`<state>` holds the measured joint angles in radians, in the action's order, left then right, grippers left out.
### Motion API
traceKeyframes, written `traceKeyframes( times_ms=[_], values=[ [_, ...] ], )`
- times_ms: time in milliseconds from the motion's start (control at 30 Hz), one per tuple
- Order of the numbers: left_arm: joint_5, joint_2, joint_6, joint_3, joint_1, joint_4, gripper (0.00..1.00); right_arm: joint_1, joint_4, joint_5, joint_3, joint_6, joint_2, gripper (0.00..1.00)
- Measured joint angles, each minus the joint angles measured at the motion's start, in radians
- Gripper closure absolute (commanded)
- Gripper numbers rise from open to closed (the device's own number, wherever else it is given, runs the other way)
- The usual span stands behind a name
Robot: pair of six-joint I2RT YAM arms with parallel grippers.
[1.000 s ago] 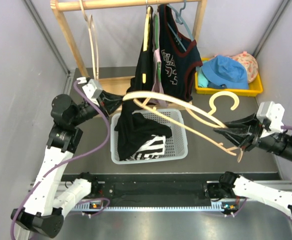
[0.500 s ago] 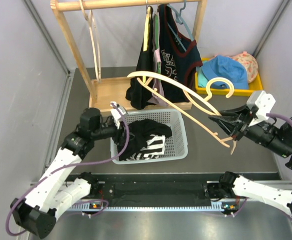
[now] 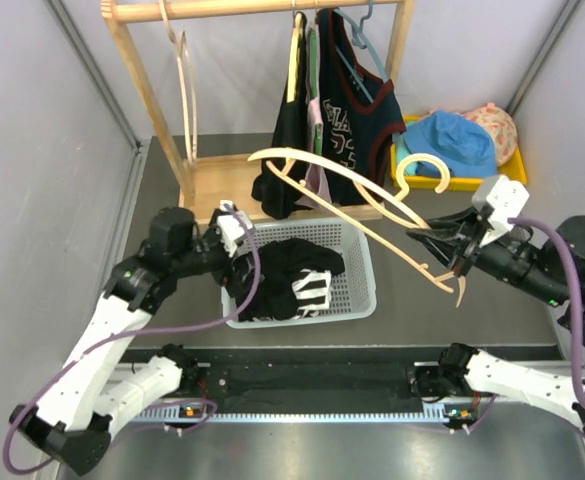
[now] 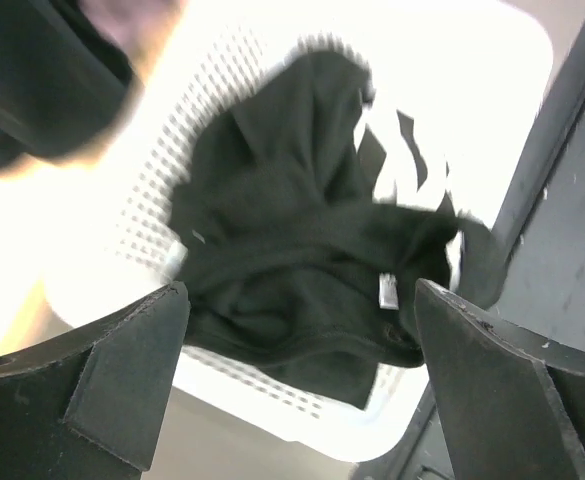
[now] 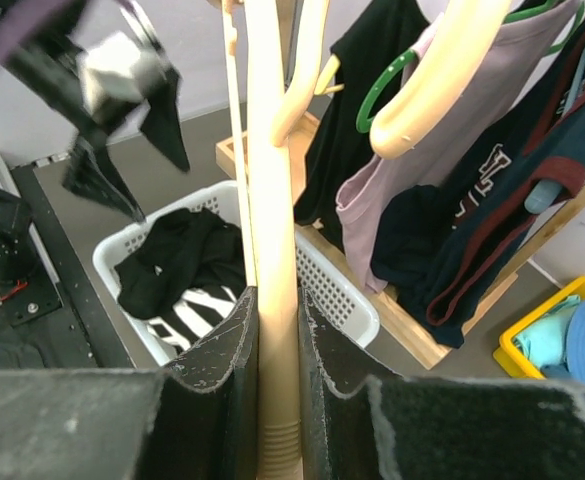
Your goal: Remove the tank top from the hanger
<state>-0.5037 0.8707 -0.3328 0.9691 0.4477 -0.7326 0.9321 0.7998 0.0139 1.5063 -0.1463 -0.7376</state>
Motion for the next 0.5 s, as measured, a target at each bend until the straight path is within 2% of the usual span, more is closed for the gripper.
traceKeyframes(
  times_ms=[233, 333, 500],
  values=[
    [0.064, -0.11, -0.002, 0.174, 0.0, -0.048, 0.01, 0.0, 0.004, -0.024, 0.0, -0.003, -0.058, 1.0],
    [0.078, -0.1, 0.016, 0.284, 0.0, -0.104, 0.01, 0.0, 0.039, -0.075, 0.016, -0.01, -0.092, 1.0],
    [-0.023, 0.025, -0.028, 0.637, 0.0, -0.287, 0.01, -0.002, 0.109, -0.204, 0.069, -0.03, -0.194, 1.0]
  ],
)
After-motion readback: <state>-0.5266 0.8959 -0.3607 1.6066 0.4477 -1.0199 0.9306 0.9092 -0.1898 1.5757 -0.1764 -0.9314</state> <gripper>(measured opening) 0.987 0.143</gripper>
